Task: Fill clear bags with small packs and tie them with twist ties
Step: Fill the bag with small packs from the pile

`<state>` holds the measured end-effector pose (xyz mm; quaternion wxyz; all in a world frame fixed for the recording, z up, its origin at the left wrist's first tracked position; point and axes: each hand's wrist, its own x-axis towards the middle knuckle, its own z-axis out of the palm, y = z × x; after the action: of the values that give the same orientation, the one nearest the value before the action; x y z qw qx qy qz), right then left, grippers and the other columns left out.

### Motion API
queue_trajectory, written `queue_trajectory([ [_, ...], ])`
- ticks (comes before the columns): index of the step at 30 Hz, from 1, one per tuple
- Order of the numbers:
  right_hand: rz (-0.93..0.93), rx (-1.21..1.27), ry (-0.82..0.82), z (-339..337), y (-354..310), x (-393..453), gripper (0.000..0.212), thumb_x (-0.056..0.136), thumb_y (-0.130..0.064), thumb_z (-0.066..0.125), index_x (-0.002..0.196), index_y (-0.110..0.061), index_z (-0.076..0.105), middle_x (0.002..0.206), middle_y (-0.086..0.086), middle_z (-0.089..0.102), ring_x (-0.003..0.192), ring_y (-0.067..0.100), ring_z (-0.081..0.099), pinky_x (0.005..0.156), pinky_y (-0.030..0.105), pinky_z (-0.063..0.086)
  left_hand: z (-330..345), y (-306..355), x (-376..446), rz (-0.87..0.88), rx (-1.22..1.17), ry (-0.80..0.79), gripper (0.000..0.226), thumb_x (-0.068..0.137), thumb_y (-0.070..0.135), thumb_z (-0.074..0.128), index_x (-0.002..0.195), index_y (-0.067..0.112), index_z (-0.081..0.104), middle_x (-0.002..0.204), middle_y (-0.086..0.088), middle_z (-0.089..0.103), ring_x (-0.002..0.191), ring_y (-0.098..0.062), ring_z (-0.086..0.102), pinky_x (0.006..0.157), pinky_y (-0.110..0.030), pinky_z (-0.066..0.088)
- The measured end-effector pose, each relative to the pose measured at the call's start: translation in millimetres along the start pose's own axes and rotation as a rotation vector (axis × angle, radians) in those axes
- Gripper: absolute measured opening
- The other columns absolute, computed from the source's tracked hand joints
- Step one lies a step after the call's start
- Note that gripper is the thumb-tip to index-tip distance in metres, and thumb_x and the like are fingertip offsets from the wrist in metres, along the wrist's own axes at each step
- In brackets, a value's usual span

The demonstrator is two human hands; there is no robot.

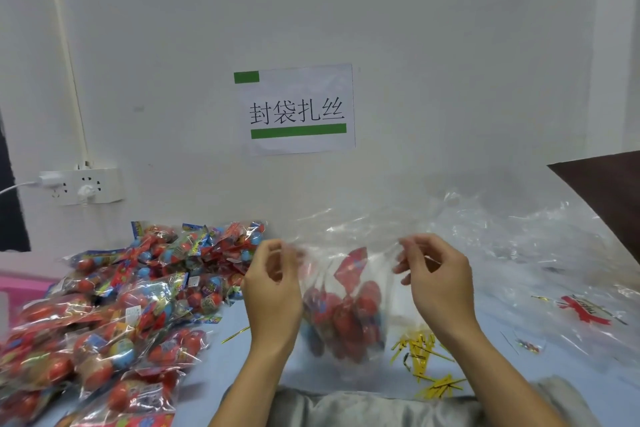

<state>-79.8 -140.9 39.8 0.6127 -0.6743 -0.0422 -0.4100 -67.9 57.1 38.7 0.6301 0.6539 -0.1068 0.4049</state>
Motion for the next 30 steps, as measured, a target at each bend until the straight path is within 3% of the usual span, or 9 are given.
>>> queue_trajectory([
  [4, 0.168, 0.017, -0.06, 0, 12, -5, 0.016, 0.101, -0.011, 0.059, 0.092, -0.004, 0.07, 0.072, 0.013, 0.069, 0.058, 0.018, 0.07, 0.052, 0.024, 0.055, 3, -8, -7, -0.15, 0.058, -0.139, 0.02, 0.101, 0.02, 0.055, 0.084, 0.012, 0.063, 0.077, -0.008, 0.07, 0.077, -0.03, 0.069, 0.076, -0.046, 0.055],
  [10, 0.048, 0.077, 0.023, 1, 5, 0, 0.015, 0.102, -0.014, 0.059, 0.092, -0.014, 0.07, 0.075, 0.003, 0.072, 0.069, 0.015, 0.074, 0.059, 0.023, 0.06, 3, -1, -1, -0.089, -0.056, -0.148, 0.018, 0.102, 0.028, 0.052, 0.088, 0.019, 0.059, 0.085, 0.002, 0.072, 0.079, -0.016, 0.07, 0.073, -0.027, 0.054],
  [12, 0.167, -0.012, -0.095, 3, 11, -6, 0.014, 0.103, -0.014, 0.055, 0.106, -0.017, 0.069, 0.083, 0.002, 0.074, 0.08, 0.018, 0.074, 0.073, 0.032, 0.062, 4, -10, -3, -0.208, 0.027, -0.26, 0.015, 0.102, 0.034, 0.051, 0.094, 0.024, 0.059, 0.096, 0.003, 0.07, 0.09, -0.015, 0.067, 0.076, -0.028, 0.051],
  [15, 0.292, -0.199, -0.276, 3, 16, -11, 0.041, 0.104, -0.021, 0.051, 0.145, -0.014, 0.049, 0.109, 0.002, 0.072, 0.104, 0.018, 0.069, 0.099, 0.043, 0.053, 6, -21, -10, -0.317, 0.114, -0.382, 0.018, 0.103, 0.031, 0.049, 0.096, 0.023, 0.063, 0.1, -0.002, 0.068, 0.094, -0.018, 0.063, 0.073, -0.027, 0.045],
  [19, 0.327, -0.2, -0.376, -3, 10, -4, 0.059, 0.101, -0.018, 0.05, 0.156, -0.018, 0.03, 0.132, -0.001, 0.061, 0.123, 0.019, 0.057, 0.102, 0.039, 0.046, 4, -17, -7, -0.228, 0.085, -0.254, 0.026, 0.103, 0.017, 0.046, 0.09, 0.018, 0.069, 0.092, 0.004, 0.071, 0.093, -0.014, 0.065, 0.083, -0.037, 0.05],
  [22, 0.403, -0.091, -0.527, -11, 9, -1, 0.073, 0.094, -0.025, 0.063, 0.157, -0.023, 0.027, 0.144, -0.008, 0.053, 0.129, 0.016, 0.052, 0.103, 0.037, 0.043, 0, -13, -3, -0.193, 0.023, -0.139, 0.03, 0.105, 0.02, 0.045, 0.085, 0.021, 0.067, 0.079, 0.012, 0.068, 0.075, 0.001, 0.062, 0.081, -0.036, 0.05],
  [25, 0.367, -0.131, -0.718, -3, 8, -14, 0.089, 0.077, -0.053, 0.078, 0.153, -0.029, 0.037, 0.145, -0.015, 0.046, 0.132, 0.009, 0.05, 0.108, 0.035, 0.043, 4, -6, -7, -0.295, -0.06, -0.2, 0.027, 0.105, 0.028, 0.044, 0.093, 0.015, 0.064, 0.089, 0.007, 0.068, 0.083, -0.008, 0.065, 0.073, -0.03, 0.053],
  [27, 0.28, -0.242, -0.643, 11, 11, -23, 0.07, 0.078, -0.051, 0.08, 0.139, -0.028, 0.054, 0.138, -0.013, 0.057, 0.12, 0.007, 0.06, 0.106, 0.035, 0.049, 7, -6, -11, -0.369, -0.118, -0.306, 0.023, 0.1, 0.038, 0.05, 0.101, 0.019, 0.062, 0.096, 0.005, 0.067, 0.086, -0.008, 0.066, 0.064, -0.022, 0.052],
  [30, 0.232, -0.242, -0.526, 20, 11, -28, 0.04, 0.08, -0.044, 0.082, 0.113, -0.028, 0.068, 0.111, -0.015, 0.071, 0.096, 0.004, 0.069, 0.094, 0.034, 0.056, 10, -9, -15, -0.306, -0.034, -0.429, 0.037, 0.083, 0.048, 0.067, 0.107, 0.021, 0.06, 0.1, 0.007, 0.063, 0.088, -0.006, 0.062, 0.069, -0.016, 0.047],
])
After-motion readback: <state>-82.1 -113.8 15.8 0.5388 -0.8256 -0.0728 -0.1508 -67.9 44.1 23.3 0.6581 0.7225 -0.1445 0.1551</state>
